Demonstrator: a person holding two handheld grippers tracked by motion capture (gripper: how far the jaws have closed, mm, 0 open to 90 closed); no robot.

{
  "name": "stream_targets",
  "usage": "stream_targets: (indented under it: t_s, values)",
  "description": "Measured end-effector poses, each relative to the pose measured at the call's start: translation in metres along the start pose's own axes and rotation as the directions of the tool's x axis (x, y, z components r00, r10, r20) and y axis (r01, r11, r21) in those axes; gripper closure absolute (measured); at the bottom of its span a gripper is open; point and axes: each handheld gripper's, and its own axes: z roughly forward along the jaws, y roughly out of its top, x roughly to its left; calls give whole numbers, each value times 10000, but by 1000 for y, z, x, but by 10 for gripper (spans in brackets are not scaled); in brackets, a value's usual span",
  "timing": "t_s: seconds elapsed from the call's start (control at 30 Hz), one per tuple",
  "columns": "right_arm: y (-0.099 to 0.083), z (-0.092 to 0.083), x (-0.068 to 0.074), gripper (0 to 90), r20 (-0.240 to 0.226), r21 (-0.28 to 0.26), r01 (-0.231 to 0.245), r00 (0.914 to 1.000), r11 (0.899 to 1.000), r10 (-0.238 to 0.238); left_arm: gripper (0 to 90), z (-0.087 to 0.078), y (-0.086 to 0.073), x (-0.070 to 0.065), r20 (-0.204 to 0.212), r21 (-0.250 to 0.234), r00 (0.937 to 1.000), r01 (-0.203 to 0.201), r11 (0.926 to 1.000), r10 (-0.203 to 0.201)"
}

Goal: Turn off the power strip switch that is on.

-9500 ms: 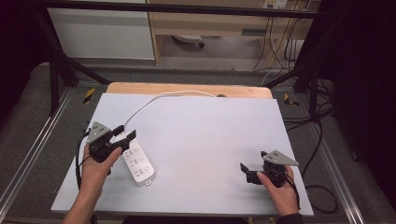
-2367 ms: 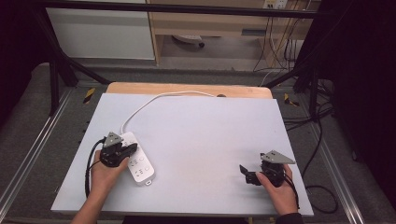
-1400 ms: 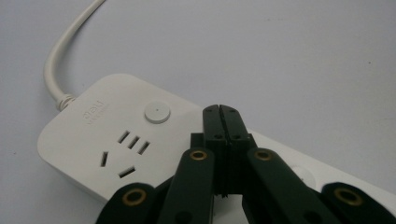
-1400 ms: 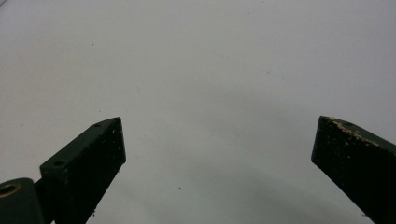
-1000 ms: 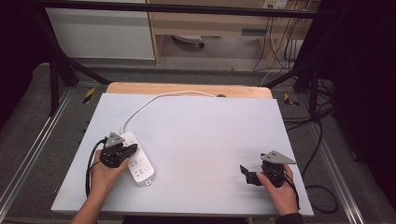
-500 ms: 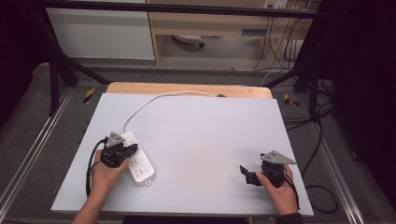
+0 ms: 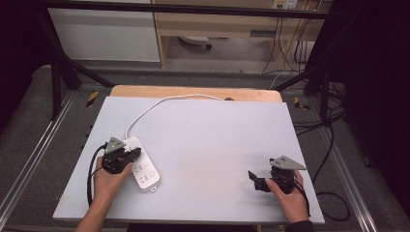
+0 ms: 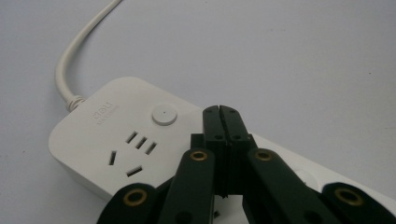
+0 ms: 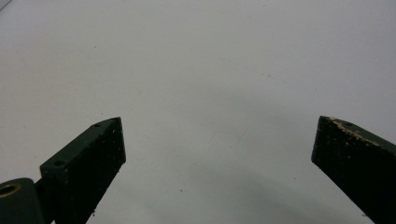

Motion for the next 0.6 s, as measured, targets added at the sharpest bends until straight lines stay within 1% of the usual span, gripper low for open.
stream_targets:
  t_s: [0.03, 0.2, 0.4, 0.47, 0.6]
  values:
    - [0, 0, 0, 34, 2, -8, -31, 10000, 10000, 31, 900, 0, 0, 0, -39, -19, 10000, -39, 10000, 38]
    - [0, 1, 0, 35, -7, -20, 57, 10000, 10000, -57, 900, -4, 2, 1, 91, -489, 9997, 228, 9985, -224]
    - [0, 1, 0, 35, -34, -9, 82, 10000, 10000, -83, 900, -5, 1, 1, 152, -507, 9994, 316, 9982, -308]
    - [0, 1, 0, 35, -42, -33, 10, 10000, 10000, -10, 900, -6, 2, 1, 207, -523, 9992, 339, 9981, -328]
    - [0, 1, -1, 34, 1, -15, -11, 10000, 10000, 11, 900, -8, 2, 0, 284, -662, 9989, 395, 9970, -376]
